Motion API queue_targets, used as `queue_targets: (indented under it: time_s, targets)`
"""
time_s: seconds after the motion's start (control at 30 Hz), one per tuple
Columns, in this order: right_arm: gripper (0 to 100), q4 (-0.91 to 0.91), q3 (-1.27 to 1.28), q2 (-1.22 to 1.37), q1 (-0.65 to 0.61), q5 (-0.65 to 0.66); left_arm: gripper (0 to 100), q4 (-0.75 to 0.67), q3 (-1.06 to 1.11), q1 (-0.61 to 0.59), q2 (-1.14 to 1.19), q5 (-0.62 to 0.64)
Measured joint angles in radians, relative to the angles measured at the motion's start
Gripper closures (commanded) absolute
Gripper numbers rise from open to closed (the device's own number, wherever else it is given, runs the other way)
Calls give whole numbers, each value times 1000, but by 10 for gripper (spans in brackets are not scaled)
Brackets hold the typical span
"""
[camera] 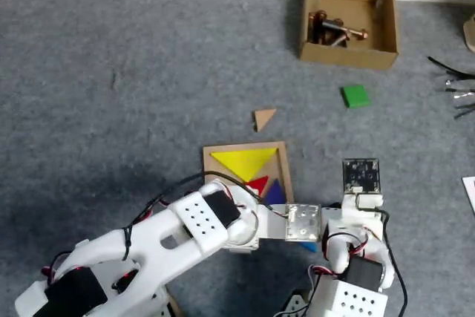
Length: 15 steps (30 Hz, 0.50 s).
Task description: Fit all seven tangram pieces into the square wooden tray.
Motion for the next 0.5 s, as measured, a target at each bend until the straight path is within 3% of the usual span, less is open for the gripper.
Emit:
queue_targets:
  time_s: [0.5]
  targets:
    - [796,0,0,0,0,0,849,-26,31,-68,0,-83]
